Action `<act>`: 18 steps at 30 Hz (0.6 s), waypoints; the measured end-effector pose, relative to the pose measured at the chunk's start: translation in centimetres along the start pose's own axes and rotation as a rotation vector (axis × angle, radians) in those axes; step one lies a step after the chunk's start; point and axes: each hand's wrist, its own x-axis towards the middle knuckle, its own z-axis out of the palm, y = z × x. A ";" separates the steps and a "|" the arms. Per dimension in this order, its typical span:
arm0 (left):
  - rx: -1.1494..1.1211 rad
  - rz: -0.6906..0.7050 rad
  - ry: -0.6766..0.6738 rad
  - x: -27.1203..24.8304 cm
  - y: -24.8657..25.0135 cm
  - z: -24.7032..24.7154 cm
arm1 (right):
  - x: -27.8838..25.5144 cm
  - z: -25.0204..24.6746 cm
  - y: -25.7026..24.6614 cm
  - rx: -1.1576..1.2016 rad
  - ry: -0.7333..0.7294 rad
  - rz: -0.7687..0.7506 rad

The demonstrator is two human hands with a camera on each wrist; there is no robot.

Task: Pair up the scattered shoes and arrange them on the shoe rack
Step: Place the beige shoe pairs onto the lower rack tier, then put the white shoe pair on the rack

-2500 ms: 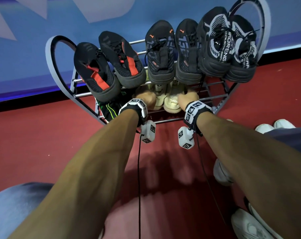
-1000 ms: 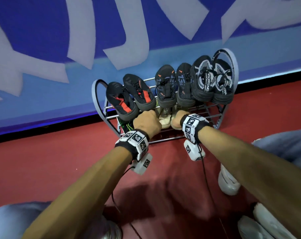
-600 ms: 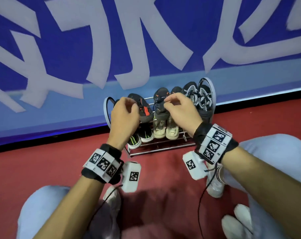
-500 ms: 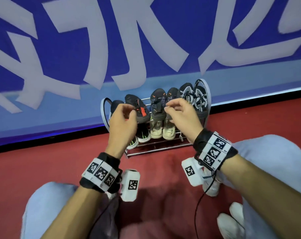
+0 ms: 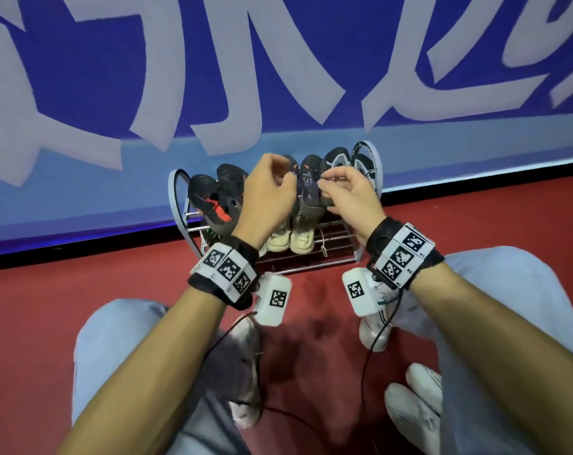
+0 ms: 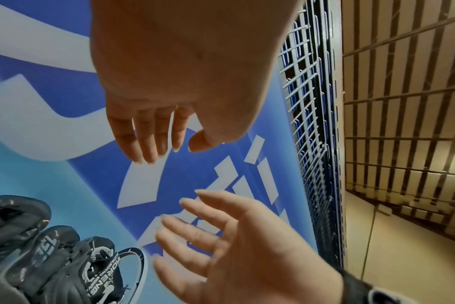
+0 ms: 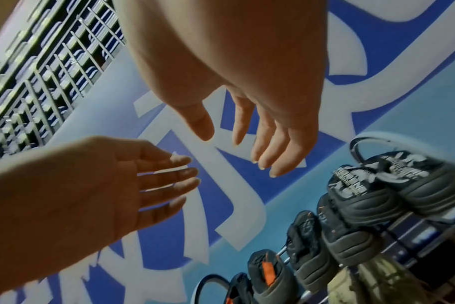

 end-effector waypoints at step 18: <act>0.180 -0.103 -0.699 -9.0 0.1 21.9 | -8.1 -22.9 15.9 -0.607 0.126 0.342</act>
